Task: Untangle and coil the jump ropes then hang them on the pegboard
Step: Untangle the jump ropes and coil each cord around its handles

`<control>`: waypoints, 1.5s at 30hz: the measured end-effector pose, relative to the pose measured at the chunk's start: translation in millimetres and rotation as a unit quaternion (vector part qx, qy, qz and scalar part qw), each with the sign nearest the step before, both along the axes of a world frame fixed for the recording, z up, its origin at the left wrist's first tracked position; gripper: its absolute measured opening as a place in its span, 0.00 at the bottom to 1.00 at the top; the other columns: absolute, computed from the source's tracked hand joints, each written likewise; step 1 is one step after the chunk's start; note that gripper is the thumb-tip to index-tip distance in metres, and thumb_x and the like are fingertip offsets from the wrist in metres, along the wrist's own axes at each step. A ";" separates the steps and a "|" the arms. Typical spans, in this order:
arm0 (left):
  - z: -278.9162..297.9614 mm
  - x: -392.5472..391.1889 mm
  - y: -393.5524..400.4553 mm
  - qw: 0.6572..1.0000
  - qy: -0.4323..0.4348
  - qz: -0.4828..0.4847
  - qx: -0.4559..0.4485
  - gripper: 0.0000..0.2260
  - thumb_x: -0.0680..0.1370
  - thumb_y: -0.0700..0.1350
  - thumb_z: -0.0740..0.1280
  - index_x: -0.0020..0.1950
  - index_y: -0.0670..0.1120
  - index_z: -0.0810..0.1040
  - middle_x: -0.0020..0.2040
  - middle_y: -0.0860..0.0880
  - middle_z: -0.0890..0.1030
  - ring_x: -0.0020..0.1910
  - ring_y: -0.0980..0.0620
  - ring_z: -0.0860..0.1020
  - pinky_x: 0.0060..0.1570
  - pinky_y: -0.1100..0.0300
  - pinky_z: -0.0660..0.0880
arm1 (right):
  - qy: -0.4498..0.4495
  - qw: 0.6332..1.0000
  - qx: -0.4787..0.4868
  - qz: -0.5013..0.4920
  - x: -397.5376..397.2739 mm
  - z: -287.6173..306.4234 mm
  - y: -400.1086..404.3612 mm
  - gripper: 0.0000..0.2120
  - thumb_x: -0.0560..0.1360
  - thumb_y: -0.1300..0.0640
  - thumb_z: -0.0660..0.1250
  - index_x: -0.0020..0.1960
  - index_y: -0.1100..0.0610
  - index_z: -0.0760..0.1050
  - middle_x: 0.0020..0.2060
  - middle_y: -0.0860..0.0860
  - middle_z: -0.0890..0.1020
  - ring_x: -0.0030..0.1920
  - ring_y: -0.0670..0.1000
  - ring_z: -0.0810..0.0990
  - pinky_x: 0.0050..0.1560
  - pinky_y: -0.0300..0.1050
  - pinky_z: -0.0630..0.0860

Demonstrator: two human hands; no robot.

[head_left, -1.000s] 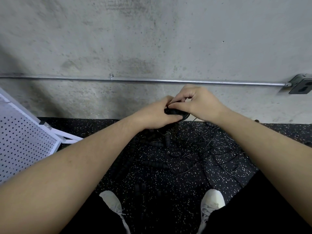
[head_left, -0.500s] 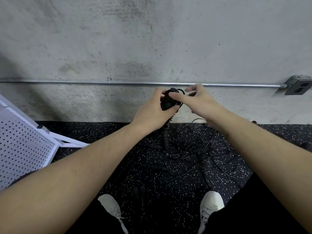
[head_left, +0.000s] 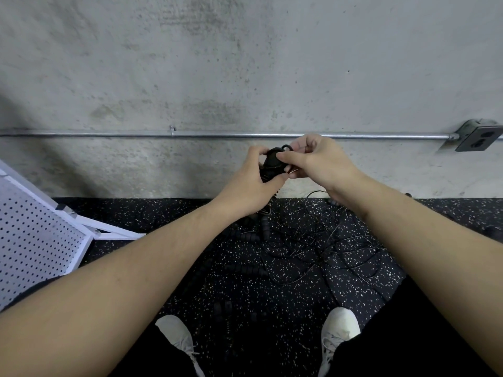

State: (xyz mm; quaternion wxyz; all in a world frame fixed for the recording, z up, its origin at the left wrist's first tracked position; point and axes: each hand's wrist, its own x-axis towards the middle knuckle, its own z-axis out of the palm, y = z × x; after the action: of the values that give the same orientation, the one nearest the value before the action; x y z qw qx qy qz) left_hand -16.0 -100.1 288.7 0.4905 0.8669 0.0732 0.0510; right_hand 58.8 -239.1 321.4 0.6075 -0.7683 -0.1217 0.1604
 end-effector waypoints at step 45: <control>10.5 4.8 8.3 0.994 -0.076 -0.023 -0.080 0.15 0.78 0.46 0.75 0.63 0.56 0.81 0.57 0.64 0.81 0.57 0.69 0.79 0.65 0.67 0.72 | 0.196 0.974 0.039 0.104 10.2 10.3 -27.2 0.05 0.78 0.55 0.71 0.46 0.53 0.76 0.28 0.46 0.70 0.24 0.42 0.64 0.38 0.41 0.81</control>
State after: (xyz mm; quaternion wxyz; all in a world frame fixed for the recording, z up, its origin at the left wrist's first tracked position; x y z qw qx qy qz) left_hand -11.2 -91.8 299.2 0.5635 0.8198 0.0197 0.1001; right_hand 69.0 -266.3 331.7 0.6292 -0.6806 -0.0861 0.3652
